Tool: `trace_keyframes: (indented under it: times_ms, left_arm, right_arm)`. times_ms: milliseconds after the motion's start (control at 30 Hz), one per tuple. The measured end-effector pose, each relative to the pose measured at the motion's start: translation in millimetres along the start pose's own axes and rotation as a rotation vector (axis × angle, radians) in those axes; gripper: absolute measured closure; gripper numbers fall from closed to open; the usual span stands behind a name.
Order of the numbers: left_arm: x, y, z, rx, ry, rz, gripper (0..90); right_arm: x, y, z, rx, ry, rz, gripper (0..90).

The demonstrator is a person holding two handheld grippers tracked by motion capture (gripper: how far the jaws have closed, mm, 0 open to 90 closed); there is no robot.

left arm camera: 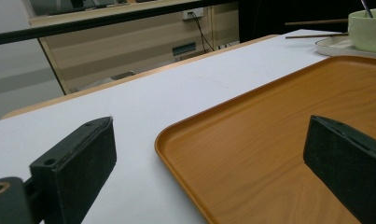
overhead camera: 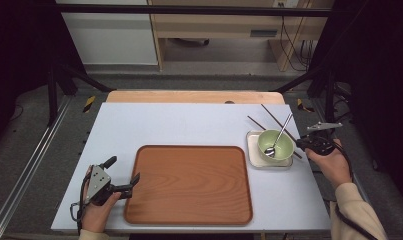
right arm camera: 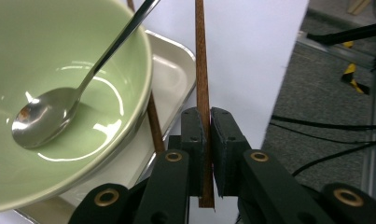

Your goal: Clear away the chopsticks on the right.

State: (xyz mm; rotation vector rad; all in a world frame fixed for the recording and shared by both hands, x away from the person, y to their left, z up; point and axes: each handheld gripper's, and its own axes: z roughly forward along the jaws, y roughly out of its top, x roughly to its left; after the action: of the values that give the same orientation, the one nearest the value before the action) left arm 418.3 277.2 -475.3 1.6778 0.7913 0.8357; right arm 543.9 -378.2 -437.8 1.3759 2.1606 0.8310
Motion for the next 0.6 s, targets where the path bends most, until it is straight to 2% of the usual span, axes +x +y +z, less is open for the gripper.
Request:
trace_keyframes:
  times_ms: [367,500,533,567,600]
  left_arm:
    - [0.8,-0.3,-0.1,-0.001,0.001,-0.002,2.2]
    - [1.4,0.0,-1.1,-0.006,0.002,-0.007,2.2]
    - [1.4,0.0,-1.1,-0.006,0.002,-0.007,2.2]
    - [2.0,-0.1,-1.4,-0.007,0.005,-0.008,2.2]
    - [2.2,-0.1,-1.4,-0.006,0.005,-0.008,2.2]
  right_arm:
    - [-8.8,12.4,-39.2,-0.06,-0.124,0.022,84.6]
    - [-8.8,20.2,-58.2,-0.105,-0.138,0.034,84.6]
    - [-8.8,20.2,-58.2,-0.105,-0.138,0.034,84.6]
    - [-5.0,26.2,-70.8,-0.135,-0.143,0.034,84.6]
    - [-3.2,28.1,-74.9,-0.148,-0.144,0.035,84.6]
